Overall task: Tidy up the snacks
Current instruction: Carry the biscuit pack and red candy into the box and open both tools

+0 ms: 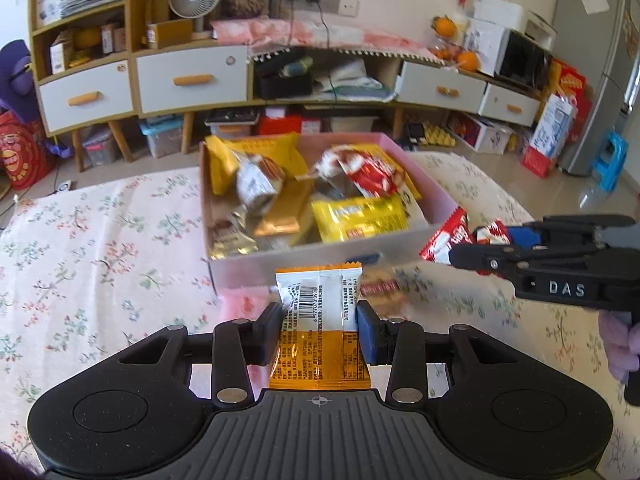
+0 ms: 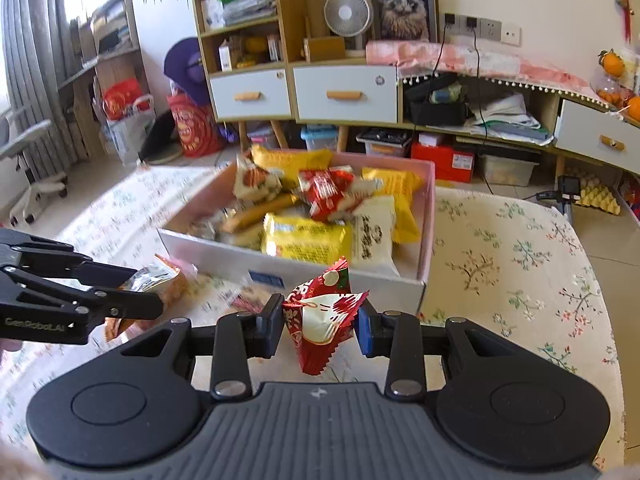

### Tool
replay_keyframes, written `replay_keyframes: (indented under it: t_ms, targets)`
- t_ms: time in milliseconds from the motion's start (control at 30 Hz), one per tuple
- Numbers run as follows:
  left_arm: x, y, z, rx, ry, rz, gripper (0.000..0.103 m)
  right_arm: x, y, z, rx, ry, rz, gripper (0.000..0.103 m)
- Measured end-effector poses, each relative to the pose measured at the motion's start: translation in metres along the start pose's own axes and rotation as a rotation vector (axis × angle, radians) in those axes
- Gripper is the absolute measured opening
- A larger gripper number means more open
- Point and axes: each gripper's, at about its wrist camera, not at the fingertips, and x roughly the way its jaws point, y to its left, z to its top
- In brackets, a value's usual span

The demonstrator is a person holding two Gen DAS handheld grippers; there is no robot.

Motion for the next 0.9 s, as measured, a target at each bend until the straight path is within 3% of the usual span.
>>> replay_keyframes:
  t_ms: [233,533,700,900]
  targets:
    - [0.004,0.005,0.022,0.007,-0.050,0.053,0.037,0.007,0.002,0.014,0.022,-0.037,-0.005,0.033]
    - [0.039,0.019,0.050,-0.037,-0.055,0.094,0.037,0.030,-0.027,0.022,0.113,-0.038,-0.184,0.033]
    - [0.055,0.020,0.054,-0.004,-0.043,0.130,0.037,0.043,-0.033,0.024,0.155,-0.031,-0.200,0.033]
    - [0.067,0.023,0.054,0.000,-0.031,0.138,0.037,0.047,-0.024,0.026,0.114,-0.027,-0.190,0.034]
